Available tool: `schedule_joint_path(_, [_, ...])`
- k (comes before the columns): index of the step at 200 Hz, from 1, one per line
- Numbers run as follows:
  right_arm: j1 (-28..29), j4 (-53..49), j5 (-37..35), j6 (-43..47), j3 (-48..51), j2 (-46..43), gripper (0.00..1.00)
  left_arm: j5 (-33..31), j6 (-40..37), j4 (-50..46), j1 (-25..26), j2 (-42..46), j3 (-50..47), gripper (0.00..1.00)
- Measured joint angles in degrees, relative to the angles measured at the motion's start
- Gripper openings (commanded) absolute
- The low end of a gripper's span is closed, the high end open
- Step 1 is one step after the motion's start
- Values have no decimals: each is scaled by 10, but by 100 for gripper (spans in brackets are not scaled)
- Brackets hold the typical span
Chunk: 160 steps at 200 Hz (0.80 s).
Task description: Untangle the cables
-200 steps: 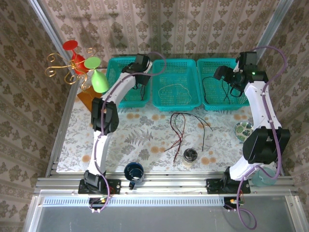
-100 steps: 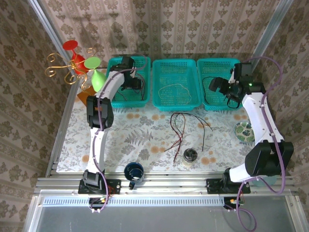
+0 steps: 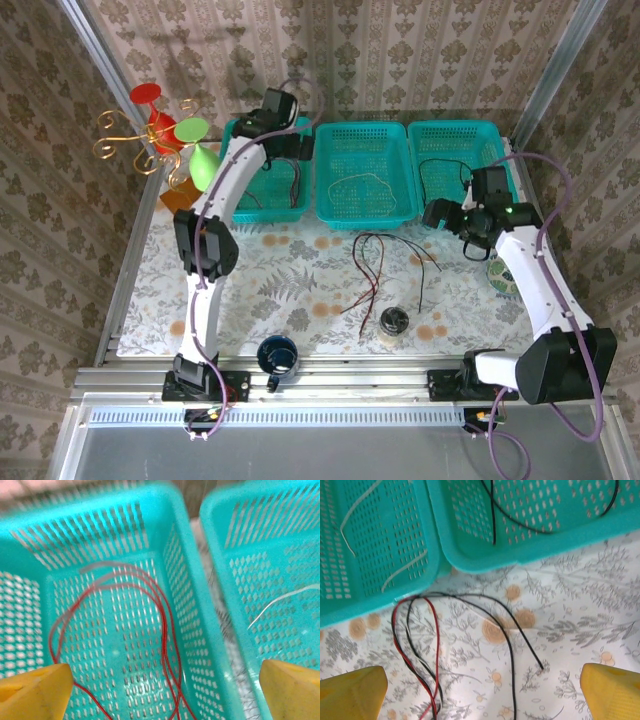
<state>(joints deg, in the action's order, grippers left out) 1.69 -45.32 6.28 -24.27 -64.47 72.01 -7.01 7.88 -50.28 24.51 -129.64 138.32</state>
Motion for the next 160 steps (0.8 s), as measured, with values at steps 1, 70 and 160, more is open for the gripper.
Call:
schedule_joint_path(1, [0,0,0,0,1,0,98,0,0,0,0,2,3,95])
schedule_joint_path(70, [47,3,-16,-17,102,22,60,3,-16,2,56,179,-139,92])
schedule_joint_path(160, [78,49,-36,-34,156,108,39,53,49,122,125,349,-441,86])
